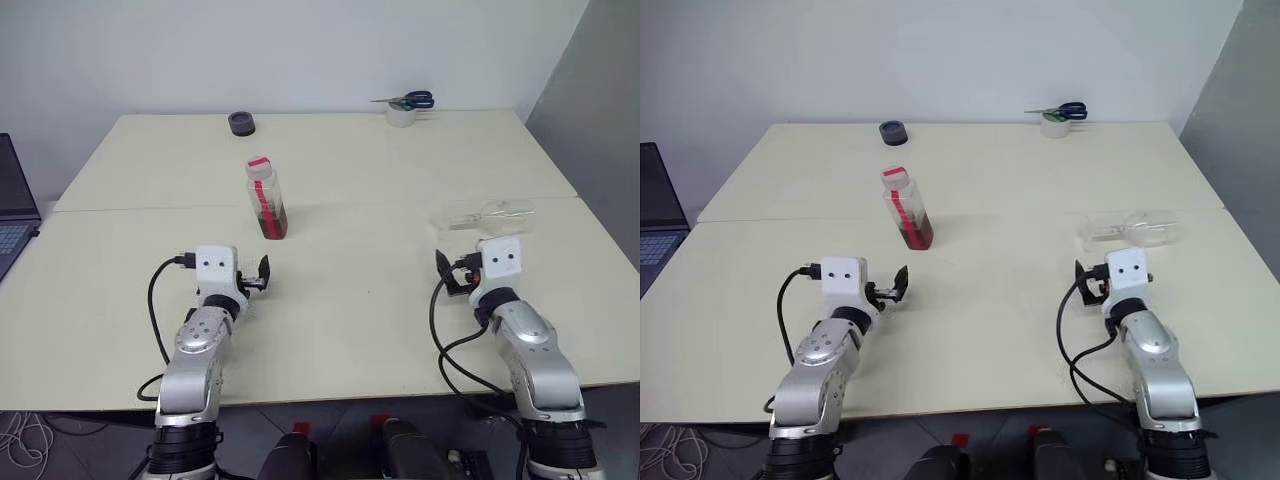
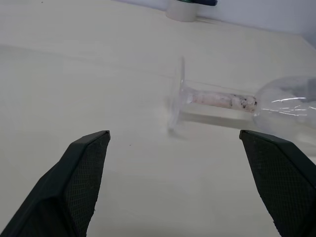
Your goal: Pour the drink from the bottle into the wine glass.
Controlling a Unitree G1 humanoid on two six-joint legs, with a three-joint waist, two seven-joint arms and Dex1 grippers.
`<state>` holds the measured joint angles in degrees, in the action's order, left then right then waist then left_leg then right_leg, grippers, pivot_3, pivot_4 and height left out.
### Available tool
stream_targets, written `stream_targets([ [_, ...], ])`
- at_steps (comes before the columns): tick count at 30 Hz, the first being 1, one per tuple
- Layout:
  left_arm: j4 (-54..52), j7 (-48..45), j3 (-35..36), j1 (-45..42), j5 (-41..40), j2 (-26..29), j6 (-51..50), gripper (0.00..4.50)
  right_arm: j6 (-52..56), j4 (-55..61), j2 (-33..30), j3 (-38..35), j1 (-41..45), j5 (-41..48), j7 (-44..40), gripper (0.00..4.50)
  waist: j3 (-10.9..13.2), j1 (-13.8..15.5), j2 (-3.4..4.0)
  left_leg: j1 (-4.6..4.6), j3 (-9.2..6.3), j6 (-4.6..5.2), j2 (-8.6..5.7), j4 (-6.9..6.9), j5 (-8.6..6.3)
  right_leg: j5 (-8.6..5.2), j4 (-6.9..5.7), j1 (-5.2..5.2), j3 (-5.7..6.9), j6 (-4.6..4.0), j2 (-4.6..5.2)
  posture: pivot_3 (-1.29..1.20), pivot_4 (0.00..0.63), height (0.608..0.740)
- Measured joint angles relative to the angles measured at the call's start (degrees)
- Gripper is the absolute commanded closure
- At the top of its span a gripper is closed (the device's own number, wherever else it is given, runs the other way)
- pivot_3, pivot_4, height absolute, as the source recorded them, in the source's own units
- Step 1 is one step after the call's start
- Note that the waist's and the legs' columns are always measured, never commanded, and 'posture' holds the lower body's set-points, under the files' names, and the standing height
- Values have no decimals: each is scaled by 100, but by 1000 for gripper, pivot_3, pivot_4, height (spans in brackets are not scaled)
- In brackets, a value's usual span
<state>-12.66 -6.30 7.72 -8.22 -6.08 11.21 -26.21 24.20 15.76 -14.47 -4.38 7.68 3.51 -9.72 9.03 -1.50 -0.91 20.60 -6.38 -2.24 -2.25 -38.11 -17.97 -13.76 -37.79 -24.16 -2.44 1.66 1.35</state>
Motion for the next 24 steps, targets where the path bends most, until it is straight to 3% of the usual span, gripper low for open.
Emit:
stream_targets([
  [7,-150,-71,0,1,-199,-111,-110,32,7,286,214,23,-243,-7,94,0,0,0,0,-1,0,0,1,0,0,0,-1,0,-2,0,0,0,150,740],
  [24,-201,-213,64,-103,-306,250,-326,32,226,753,398,141,-454,-16,311,0,0,-3,0,-2,-1,0,1,0,0,0,-1,0,-1,0,0,0,150,740],
])
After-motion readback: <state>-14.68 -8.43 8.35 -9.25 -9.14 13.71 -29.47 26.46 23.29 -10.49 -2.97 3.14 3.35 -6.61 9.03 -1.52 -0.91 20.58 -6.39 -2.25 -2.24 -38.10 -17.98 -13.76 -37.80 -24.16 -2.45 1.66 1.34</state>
